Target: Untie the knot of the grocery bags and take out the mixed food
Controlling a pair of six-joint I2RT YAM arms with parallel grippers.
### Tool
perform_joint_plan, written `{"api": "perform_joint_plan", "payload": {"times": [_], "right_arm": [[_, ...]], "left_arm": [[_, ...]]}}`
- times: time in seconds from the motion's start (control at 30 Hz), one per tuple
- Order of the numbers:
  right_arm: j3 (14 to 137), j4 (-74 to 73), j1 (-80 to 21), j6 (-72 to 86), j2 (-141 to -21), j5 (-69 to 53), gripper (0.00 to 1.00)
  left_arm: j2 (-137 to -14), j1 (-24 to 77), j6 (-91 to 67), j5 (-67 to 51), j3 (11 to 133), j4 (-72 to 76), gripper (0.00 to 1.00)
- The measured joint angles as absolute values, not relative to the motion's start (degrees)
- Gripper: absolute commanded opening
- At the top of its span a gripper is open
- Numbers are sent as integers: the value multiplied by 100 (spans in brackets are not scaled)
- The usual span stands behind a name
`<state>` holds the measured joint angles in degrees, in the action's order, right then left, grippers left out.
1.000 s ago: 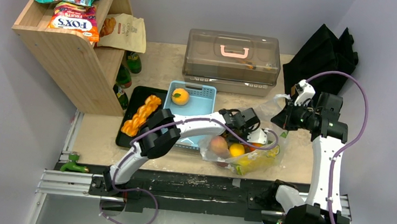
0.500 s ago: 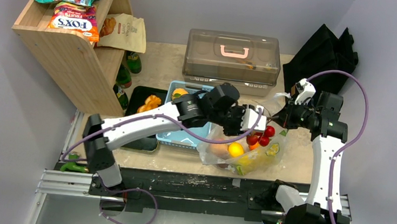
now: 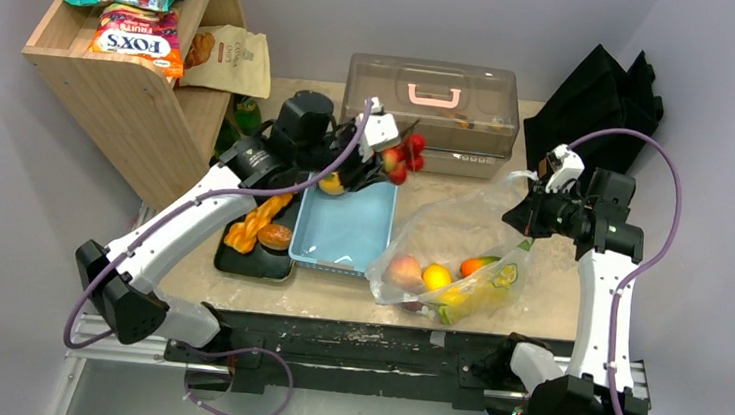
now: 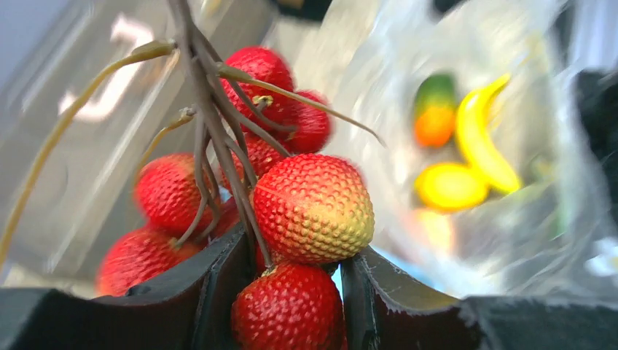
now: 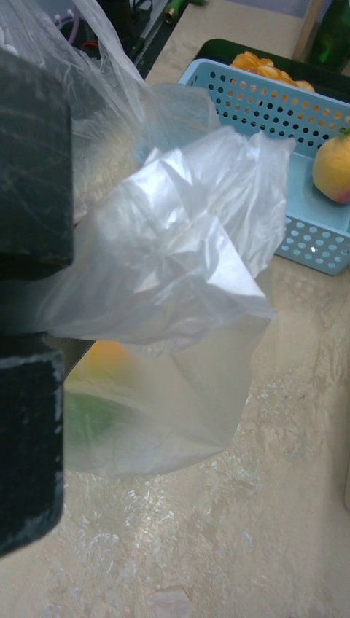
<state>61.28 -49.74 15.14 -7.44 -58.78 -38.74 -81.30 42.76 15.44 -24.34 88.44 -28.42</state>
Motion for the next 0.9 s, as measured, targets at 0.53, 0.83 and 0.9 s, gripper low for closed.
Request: {"api": "perform_joint_plan", "payload": {"times": [0.53,0.83,0.9], "right_arm": [[6128,-5100,1511,-1066,-5682,-3879,0],[6125,-5190,1511,-1098,-5496,-4058,0],[6125,-5194,1511,-1098,-5478,-4108,0]], "left_arm": [[-9011,3391,2471,-2023,7317,-3813,100],[-8020,4930,2558,-2860,9063,-3741,65],[-8254,5437,2709,-3013,9413,-3782,59]]}}
